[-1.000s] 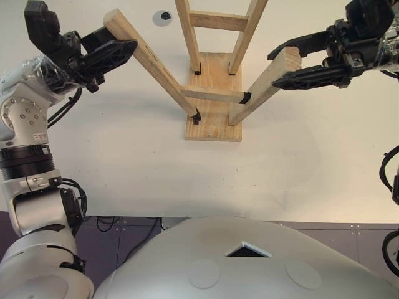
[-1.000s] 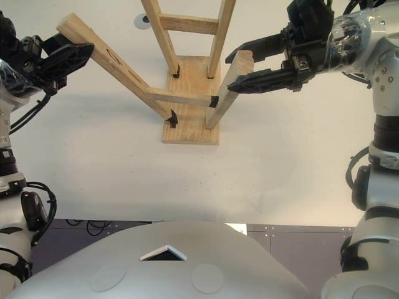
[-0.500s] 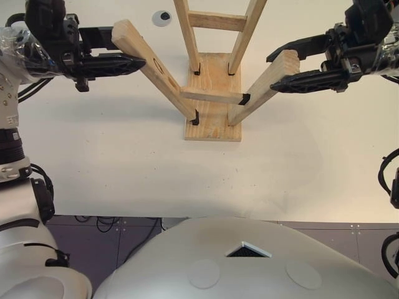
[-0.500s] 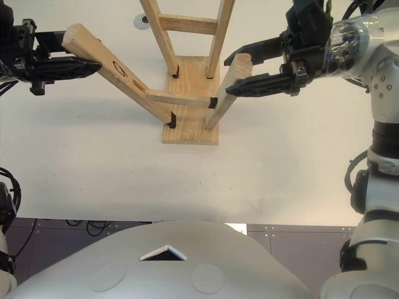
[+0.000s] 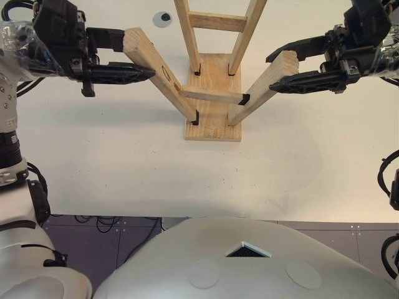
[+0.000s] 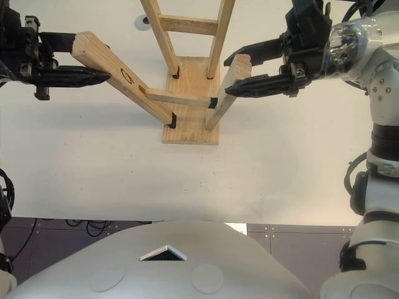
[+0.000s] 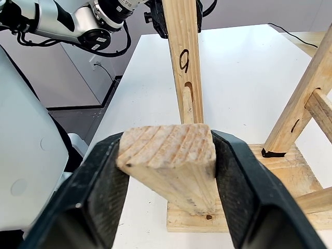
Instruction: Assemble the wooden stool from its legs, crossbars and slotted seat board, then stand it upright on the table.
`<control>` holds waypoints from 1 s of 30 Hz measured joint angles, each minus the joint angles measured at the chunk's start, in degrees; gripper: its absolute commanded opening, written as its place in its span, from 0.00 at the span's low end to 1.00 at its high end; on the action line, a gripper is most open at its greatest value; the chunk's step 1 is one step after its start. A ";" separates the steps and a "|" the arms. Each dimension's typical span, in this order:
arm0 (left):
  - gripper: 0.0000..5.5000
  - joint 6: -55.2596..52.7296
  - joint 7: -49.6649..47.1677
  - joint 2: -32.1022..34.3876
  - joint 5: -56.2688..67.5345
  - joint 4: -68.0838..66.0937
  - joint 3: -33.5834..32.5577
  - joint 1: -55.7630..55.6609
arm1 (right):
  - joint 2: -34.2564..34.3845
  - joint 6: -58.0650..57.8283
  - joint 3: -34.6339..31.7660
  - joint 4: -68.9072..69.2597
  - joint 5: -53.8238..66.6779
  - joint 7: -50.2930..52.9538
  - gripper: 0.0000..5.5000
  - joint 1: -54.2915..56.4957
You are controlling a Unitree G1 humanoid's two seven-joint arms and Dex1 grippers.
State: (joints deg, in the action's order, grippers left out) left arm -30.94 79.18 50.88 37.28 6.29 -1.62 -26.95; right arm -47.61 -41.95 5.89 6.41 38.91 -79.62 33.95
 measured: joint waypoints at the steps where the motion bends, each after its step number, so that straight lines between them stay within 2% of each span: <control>1: 0.36 -0.02 -0.45 0.01 -0.04 1.16 0.34 -0.02 | 0.00 0.02 -0.02 0.17 0.02 0.04 0.42 -0.08; 10: 0.36 -2.23 -3.22 0.83 -0.42 5.05 1.84 -0.47 | -0.36 1.60 0.00 3.94 -1.49 1.18 0.40 -0.75; 13: 0.36 -4.04 -4.77 1.92 -3.25 7.41 4.20 0.59 | -0.47 1.79 0.33 6.64 -3.46 2.82 0.39 -0.92; 21: 0.36 -1.06 -7.22 3.05 -5.08 9.78 5.37 2.54 | -0.19 3.75 0.73 8.93 -5.75 6.80 0.38 -2.10; 22: 0.43 -1.03 -7.90 2.66 -5.06 9.81 5.37 2.72 | -0.12 3.85 0.74 8.94 -5.78 7.51 0.44 -2.28; 23: 0.46 -1.01 -8.88 2.31 -5.07 9.82 5.38 2.85 | 0.01 3.80 0.78 8.94 -5.80 8.45 0.47 -2.37; 24: 0.50 -0.84 -12.87 0.05 -9.09 10.58 9.23 3.72 | 3.78 3.12 3.97 9.57 -5.85 10.40 0.50 -3.09; 25: 0.52 0.00 -14.33 -2.96 -8.57 9.52 9.30 5.62 | 6.76 3.15 4.77 9.71 -5.04 10.95 0.53 -4.70; 28: 0.60 -0.07 -15.10 -2.29 -8.97 9.50 8.68 6.24 | 6.69 1.13 5.03 10.03 -3.51 11.51 0.62 -4.14; 30: 0.61 -0.01 -15.63 -2.29 -8.98 9.66 8.08 6.89 | 6.77 0.49 4.94 10.03 -2.81 11.70 0.65 -4.08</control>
State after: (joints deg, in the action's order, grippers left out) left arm -30.95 63.55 48.59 28.29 15.95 6.46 -20.06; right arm -40.84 -41.46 10.83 16.44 36.10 -67.92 29.87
